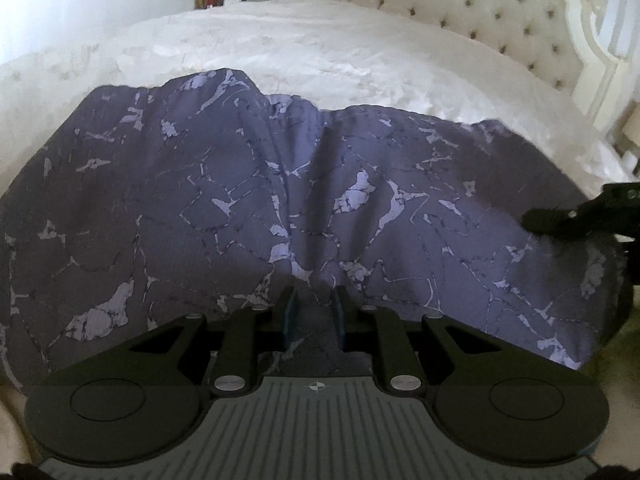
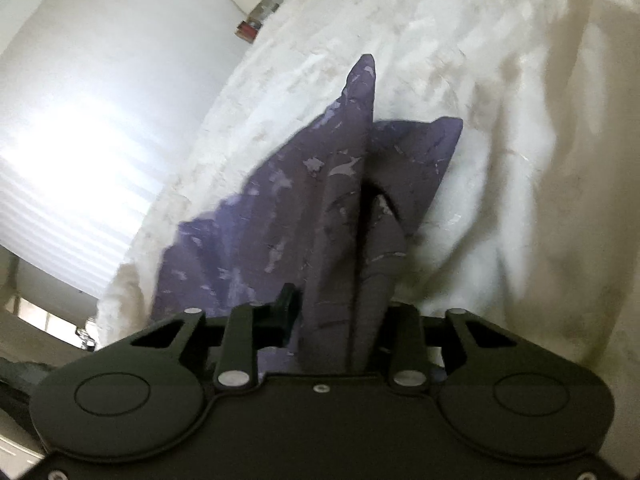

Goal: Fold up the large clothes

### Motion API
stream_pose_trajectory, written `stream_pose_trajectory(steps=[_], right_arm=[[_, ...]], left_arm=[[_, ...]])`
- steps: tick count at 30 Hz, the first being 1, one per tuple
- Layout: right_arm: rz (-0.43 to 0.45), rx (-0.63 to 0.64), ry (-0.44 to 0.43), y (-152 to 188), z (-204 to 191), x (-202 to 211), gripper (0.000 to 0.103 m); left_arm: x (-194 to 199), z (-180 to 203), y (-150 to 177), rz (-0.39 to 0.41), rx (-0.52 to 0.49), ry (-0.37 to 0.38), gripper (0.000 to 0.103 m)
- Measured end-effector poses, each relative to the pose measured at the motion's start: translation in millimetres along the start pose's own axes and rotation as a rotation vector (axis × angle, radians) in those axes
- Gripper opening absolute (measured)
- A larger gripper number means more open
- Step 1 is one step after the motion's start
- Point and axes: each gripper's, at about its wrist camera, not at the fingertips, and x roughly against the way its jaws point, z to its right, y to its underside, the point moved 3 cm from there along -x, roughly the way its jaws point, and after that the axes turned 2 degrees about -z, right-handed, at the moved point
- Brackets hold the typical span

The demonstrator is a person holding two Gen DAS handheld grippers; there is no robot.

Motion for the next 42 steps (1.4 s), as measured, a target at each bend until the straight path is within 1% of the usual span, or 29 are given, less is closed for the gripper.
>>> stream_pose_trajectory(steps=[3,6,8,10,13,15,16,19,21,23,26,28,30,31,33,34,36,38,40,42], right_arm=[[0.015,0.005,-0.034,-5,-23,14,0.033],[0.016,0.018,-0.072,-11,-48,23,0.032],[0.007,0.047,-0.085,-13,-68,23,0.032],[-0.014,0.075,-0.104,-13,-90,17,0.033],[-0.061,0.094,-0.154,-11,-116,4,0.033],[-0.084,0.108,-0.185,-12,-136,-7,0.033],[-0.096,0.118,-0.200,-12,-146,-13,0.033],[-0.135,0.167,-0.223,-11,-177,-39,0.033],[-0.172,0.190,-0.236,-5,-194,-60,0.033],[-0.221,0.221,-0.247,4,-213,-89,0.033],[-0.295,0.248,-0.256,21,-231,-130,0.034],[-0.341,0.265,-0.256,34,-239,-160,0.036],[-0.381,0.277,-0.250,44,-242,-188,0.044],[-0.401,0.287,-0.247,49,-244,-200,0.046],[-0.423,0.303,-0.253,59,-241,-205,0.056],[-0.429,0.305,-0.261,64,-238,-208,0.058],[-0.431,0.302,-0.300,66,-239,-203,0.066],[-0.428,0.300,-0.363,61,-240,-194,0.070],[-0.418,0.312,-0.418,56,-246,-184,0.071],[-0.384,0.347,-0.464,49,-252,-172,0.074]], left_arm=[[13,-5,2,-0.017,0.033,0.023,0.019],[31,-5,11,0.002,0.027,0.064,0.021],[32,-4,20,0.001,-0.009,0.059,0.021],[22,-6,26,-0.014,-0.017,0.062,0.022],[19,-17,24,-0.030,0.054,0.103,0.022],[27,-26,22,-0.020,0.099,0.114,0.022],[32,-31,21,-0.007,0.113,0.105,0.022],[57,-48,20,0.072,0.146,0.054,0.022],[75,-64,21,0.121,0.173,0.004,0.022],[91,-82,22,0.159,0.202,-0.044,0.022],[106,-105,27,0.186,0.267,-0.085,0.023],[113,-115,31,0.192,0.304,-0.096,0.023],[115,-117,34,0.192,0.325,-0.105,0.023],[115,-119,36,0.191,0.336,-0.108,0.023],[121,-118,40,0.180,0.348,-0.149,0.023],[122,-121,41,0.181,0.354,-0.149,0.023],[126,-124,43,0.187,0.382,-0.134,0.023],[132,-125,41,0.209,0.391,-0.138,0.023],[146,-125,42,0.248,0.375,-0.154,0.023],[158,-120,36,0.302,0.339,-0.177,0.024]])
